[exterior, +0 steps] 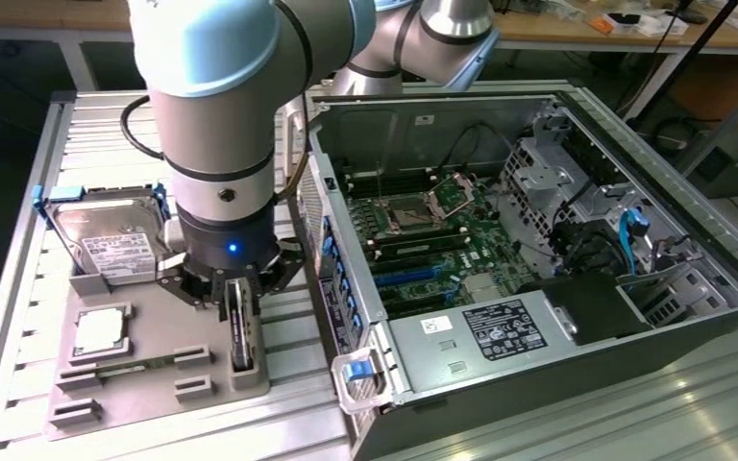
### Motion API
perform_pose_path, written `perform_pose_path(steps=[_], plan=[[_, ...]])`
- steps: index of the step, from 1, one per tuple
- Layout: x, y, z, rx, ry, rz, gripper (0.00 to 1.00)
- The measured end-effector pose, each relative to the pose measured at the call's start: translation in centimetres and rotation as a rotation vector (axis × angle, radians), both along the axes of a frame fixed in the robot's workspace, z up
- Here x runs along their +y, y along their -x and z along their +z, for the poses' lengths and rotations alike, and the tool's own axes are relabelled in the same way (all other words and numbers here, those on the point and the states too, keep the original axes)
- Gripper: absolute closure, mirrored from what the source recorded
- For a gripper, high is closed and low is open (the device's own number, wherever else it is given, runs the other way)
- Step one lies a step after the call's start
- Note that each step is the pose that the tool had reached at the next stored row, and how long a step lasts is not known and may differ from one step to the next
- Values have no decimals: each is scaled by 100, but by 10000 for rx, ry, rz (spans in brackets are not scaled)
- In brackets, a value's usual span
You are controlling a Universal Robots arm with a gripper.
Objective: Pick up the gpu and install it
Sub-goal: 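Pick up the gpu and move the gpu toward the slot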
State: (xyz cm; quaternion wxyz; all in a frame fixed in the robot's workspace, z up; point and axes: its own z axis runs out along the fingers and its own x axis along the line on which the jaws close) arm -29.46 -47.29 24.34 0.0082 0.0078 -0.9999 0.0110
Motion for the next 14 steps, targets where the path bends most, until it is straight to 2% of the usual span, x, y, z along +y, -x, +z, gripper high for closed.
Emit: perform_pose_path(steps=[6, 7, 9, 13, 14], plan=[[3, 40, -2, 0, 1, -35, 60], [3, 41, -2, -1, 1, -35, 62], [4, 41, -3, -1, 0, -36, 73], [3, 42, 0, 0, 1, -35, 73], [3, 43, 43, -1, 0, -36, 73]])
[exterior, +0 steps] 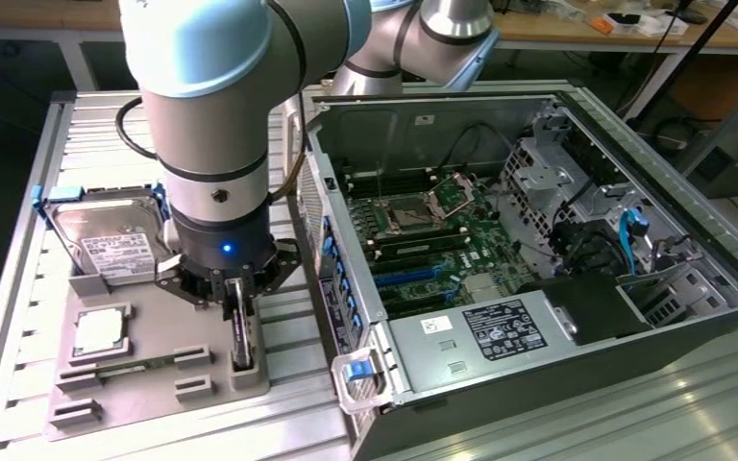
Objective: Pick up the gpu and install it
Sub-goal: 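Pick up the gpu and move the gpu toward the slot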
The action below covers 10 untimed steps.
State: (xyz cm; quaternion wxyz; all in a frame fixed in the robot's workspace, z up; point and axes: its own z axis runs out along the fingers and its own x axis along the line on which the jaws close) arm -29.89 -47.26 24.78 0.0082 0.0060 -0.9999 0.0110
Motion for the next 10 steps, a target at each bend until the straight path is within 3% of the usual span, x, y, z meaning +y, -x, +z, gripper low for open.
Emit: perform_pose_path(steps=[3, 7, 10], plan=[[6, 4, 116, 0, 4, -2, 73], [27, 19, 189, -15, 19, 1, 73], [27, 21, 350, -17, 1, -1, 73]])
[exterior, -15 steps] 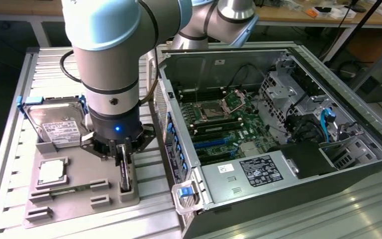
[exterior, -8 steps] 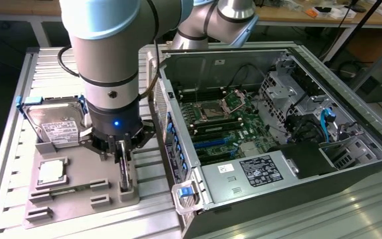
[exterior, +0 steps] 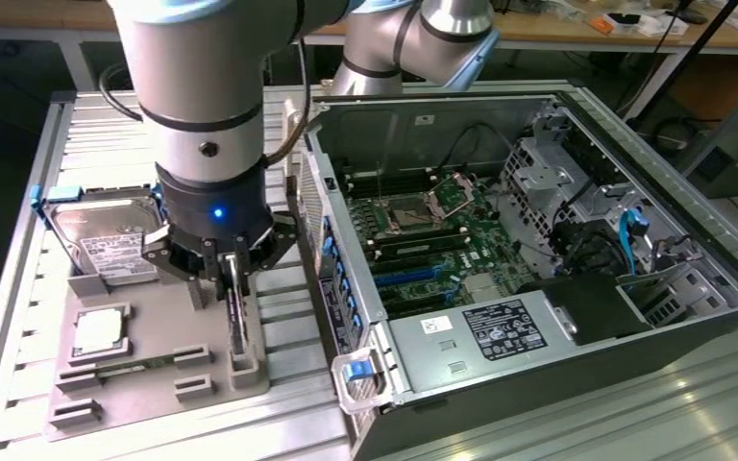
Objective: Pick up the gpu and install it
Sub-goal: 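Pick up the gpu and move the gpu toward the slot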
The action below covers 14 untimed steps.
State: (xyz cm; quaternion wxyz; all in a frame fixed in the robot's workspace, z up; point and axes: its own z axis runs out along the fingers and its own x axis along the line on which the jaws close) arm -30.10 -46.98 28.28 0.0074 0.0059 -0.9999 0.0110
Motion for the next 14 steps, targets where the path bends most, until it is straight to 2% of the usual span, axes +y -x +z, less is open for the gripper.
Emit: perform_pose_path(steps=[9, 11, 14], plan=[[0, 1, 421, 1, -13, 0, 73], [0, 1, 567, 0, -13, 0, 73], [0, 1, 735, 0, -13, 0, 73]])
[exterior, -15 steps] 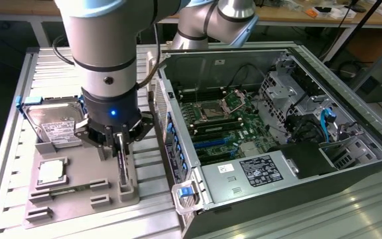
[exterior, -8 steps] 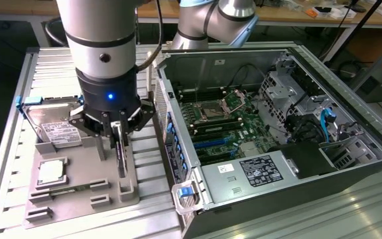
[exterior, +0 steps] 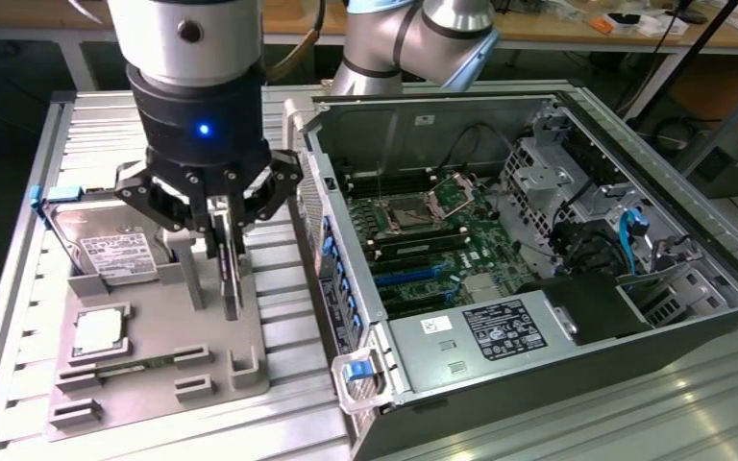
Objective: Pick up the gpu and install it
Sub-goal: 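Pick up the gpu and move the gpu toward the slot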
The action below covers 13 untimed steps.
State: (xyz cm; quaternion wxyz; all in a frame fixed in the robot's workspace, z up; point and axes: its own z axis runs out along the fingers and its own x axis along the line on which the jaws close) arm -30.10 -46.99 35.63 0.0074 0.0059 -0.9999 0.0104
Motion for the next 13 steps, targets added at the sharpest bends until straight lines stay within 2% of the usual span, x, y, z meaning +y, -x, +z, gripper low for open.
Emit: perform_pose_path(steps=[8, 11, 13], plan=[[0, 0, 371, -1, -1, 0, 73], [0, 0, 595, -1, -1, 0, 73], [0, 0, 691, 0, 0, 0, 73]])
